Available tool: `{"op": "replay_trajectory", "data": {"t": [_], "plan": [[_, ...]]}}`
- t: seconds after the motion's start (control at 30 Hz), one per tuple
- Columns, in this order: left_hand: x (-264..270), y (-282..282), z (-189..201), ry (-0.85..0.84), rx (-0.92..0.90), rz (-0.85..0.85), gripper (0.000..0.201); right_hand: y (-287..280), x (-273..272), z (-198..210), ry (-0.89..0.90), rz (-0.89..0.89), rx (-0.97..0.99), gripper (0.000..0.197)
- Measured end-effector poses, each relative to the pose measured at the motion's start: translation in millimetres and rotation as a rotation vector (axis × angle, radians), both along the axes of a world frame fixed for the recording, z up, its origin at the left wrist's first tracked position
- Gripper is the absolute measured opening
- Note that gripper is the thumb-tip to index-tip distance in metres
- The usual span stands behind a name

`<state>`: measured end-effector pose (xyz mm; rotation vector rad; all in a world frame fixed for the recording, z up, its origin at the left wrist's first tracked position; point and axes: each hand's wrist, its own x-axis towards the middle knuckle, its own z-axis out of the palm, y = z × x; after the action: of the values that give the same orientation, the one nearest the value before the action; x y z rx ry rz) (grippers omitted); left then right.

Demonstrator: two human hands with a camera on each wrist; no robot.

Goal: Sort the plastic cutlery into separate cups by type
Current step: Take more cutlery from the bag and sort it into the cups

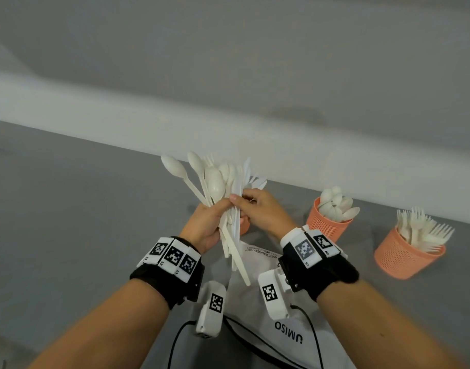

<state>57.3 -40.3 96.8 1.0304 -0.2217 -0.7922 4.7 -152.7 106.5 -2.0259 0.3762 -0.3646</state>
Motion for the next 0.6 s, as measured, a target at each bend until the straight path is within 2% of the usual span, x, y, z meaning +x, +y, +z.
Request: {"op": "replay_trajectory", "data": {"t": [0.17, 0.4, 0.6], "plan": [[-4.3, -7.6, -2.2, 0.0, 0.031, 0.032, 0.027, 4.0, -0.1, -7.2, -0.055, -0.072, 0.075, 0.026], [-0.1, -7.2, 0.2, -0.021, 0.047, 0.057, 0.026, 2.5, 0.9, -9.6, -0.12, -0.187, 0.05, 0.026], [1.6, -5.2, -2.3, 0.007, 0.056, 0.026, 0.018, 1.1, 0.3, -4.7, -0.144, -0.248, 0.307, 0.022]]}}
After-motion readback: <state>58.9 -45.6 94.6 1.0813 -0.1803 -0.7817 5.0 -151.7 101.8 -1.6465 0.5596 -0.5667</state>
